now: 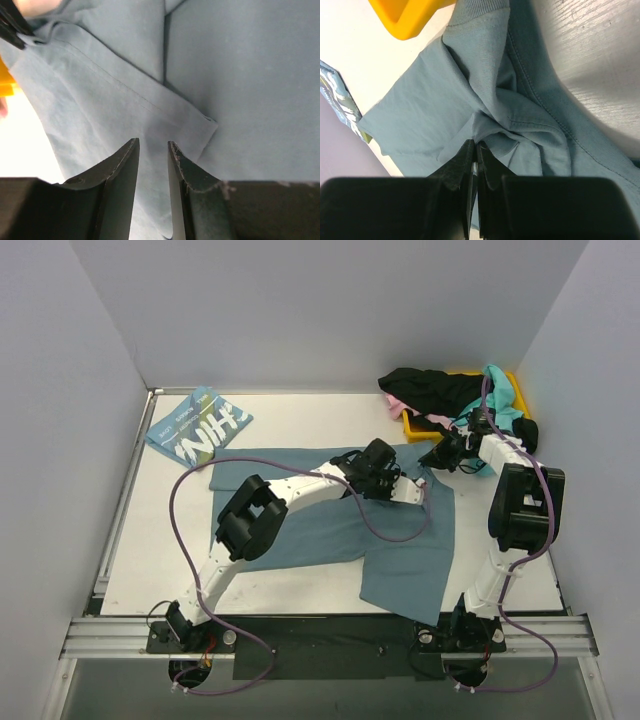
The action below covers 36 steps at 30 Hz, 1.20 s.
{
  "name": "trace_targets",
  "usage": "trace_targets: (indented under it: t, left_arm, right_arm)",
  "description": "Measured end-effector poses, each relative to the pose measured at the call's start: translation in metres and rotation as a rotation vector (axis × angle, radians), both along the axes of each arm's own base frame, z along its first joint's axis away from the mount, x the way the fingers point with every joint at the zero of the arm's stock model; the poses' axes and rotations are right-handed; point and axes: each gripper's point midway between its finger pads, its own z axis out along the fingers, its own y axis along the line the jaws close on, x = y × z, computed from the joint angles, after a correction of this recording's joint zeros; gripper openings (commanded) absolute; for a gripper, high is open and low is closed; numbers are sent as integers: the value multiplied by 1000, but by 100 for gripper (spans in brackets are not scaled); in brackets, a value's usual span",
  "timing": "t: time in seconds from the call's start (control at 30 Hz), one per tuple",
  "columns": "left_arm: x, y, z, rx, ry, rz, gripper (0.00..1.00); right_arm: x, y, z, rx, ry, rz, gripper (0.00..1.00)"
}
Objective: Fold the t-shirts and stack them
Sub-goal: Fold the flattened tshirt in 1/3 of the way
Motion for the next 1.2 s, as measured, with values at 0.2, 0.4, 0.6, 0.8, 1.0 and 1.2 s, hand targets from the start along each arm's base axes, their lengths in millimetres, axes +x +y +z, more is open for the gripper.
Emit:
trace_targets:
  t: [0.2,0.4,0.6,0.8,1.0,1.2]
  left_arm:
    - [-13,10,-17,47,76,-32,44]
    - [-24,6,-21,37,125,-54,44]
    - [-25,0,-21,17,154,-45,44]
    - [-41,-7,-19,14,219,-83,45]
    - [-47,-13,-13,-3,236,-87,44]
    - [-39,-9,-26,28,213,-57,41]
  right_arm:
    - [0,0,0,-1,-1,3,0]
    - [-1,0,0,-7,-1,12,0]
    - [-3,0,-1,-11,2,19,0]
    - [-3,0,-1,-12,1,22,0]
    - [-4,0,-1,-14,6,26,0]
    - [-5,0,-2,-17,9,31,0]
